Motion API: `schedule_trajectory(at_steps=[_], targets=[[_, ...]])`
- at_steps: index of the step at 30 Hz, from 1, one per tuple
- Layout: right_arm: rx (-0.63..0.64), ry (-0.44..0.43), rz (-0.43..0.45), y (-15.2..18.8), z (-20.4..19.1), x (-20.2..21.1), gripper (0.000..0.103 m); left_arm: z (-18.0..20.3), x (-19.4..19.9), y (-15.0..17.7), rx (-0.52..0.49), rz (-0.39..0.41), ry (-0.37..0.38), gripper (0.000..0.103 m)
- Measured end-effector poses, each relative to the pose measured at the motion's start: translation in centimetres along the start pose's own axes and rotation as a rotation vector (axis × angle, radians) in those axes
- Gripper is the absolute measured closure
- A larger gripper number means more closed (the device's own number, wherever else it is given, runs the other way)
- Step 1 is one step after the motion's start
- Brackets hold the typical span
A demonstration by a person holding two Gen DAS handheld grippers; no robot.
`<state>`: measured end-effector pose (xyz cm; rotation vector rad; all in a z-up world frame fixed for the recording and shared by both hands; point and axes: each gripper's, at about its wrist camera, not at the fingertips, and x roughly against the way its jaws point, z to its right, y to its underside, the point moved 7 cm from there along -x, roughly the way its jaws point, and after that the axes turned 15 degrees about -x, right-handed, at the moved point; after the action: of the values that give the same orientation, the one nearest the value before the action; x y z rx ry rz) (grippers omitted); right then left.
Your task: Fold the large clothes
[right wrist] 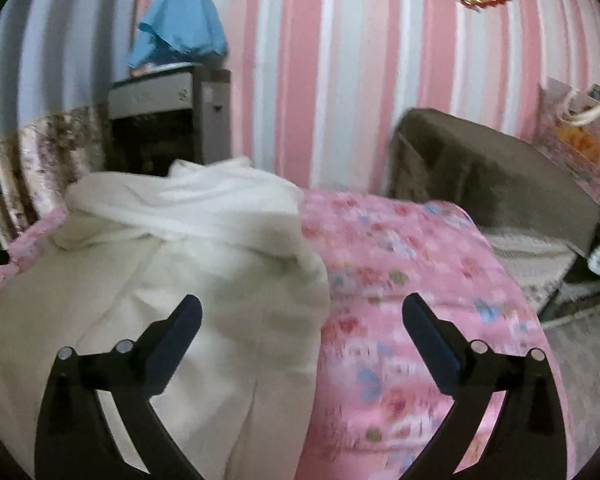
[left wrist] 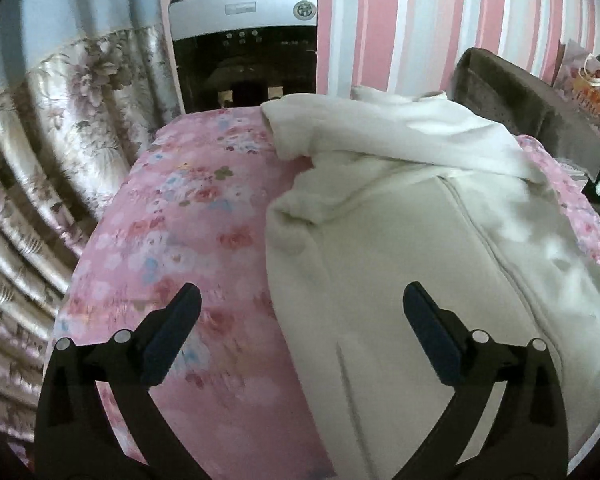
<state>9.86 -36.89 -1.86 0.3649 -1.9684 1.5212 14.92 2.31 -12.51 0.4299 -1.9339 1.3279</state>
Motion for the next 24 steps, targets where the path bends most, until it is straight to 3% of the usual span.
schedule_trajectory(at_steps=[3,6,9,13,19,24], targets=[[0.003,0.057,0.072,0.7,-0.1,2.1,0.002,1.7,1.3,0.8,-0.022,0.015,-0.05,0.003],[0.001,-0.01,0.061,1.3,-0.7,4.6,0.002,3.2,2.4,1.7,-0.043,0.004,-0.07,0.003],[-0.021,-0.027,0.065,2.3,-0.5,7.2,0.002,4.1,3.4,3.1,-0.03,0.013,-0.042,0.003],[-0.071,-0.043,-0.011,5.5,0.8,7.9,0.003,5.1,4.2,5.9,0.01,0.013,0.021,0.003],[-0.1,-0.03,-0.02,9.0,2.0,9.5,0.003,5.8,5.1,8.3,-0.002,0.013,-0.037,0.003],[-0.07,-0.017,-0.067,12.2,1.6,9.8,0.008,7.2,5.1,10.5,-0.009,0.041,0.035,0.003]])
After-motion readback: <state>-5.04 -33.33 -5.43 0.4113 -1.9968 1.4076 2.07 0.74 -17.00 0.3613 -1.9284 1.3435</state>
